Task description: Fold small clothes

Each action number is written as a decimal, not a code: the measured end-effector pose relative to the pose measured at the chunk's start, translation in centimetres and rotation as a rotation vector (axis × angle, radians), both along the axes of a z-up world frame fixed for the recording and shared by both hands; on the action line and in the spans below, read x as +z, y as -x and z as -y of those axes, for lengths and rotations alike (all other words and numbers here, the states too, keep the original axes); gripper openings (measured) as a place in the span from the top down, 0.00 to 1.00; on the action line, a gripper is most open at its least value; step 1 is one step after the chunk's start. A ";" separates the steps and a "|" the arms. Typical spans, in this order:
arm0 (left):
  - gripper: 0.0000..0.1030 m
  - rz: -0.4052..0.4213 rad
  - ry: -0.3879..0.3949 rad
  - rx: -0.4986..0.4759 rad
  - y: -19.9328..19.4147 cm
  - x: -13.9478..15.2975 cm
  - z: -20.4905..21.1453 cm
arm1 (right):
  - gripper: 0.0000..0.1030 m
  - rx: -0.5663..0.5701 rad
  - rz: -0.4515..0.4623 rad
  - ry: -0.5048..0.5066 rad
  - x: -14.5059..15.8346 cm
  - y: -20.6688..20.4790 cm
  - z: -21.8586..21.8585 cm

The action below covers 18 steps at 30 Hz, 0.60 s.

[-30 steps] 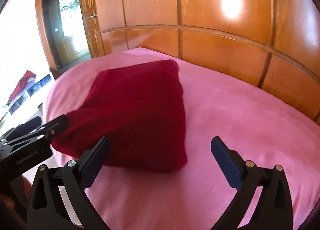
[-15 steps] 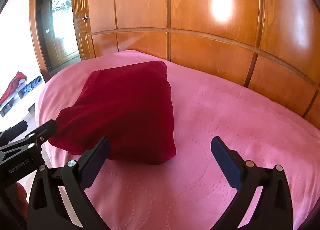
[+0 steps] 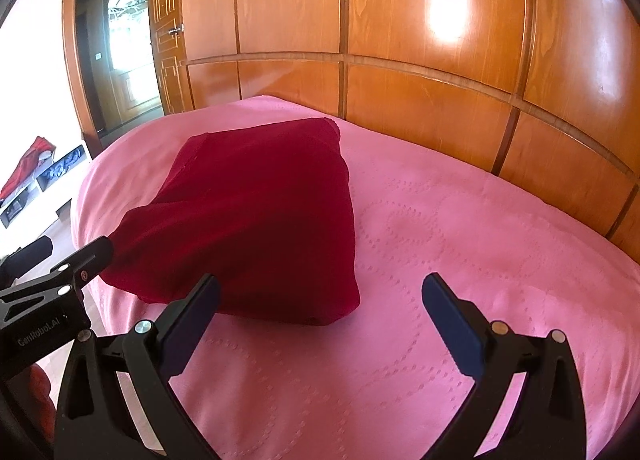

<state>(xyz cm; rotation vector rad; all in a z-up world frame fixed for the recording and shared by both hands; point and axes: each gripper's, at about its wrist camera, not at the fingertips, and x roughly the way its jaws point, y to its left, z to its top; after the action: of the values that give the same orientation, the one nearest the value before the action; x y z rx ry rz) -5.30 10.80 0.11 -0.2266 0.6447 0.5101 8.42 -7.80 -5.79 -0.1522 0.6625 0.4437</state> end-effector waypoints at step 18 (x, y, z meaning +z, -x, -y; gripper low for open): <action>0.04 0.002 -0.004 0.001 -0.1 0.0 -0.1 | 0.02 0.010 -0.014 0.001 -0.5 -0.3 0.0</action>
<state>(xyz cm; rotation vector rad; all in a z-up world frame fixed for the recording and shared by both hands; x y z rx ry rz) -5.16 10.94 0.12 -0.2230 0.6417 0.5118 8.76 -7.79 -6.27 -0.1540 0.6760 0.4543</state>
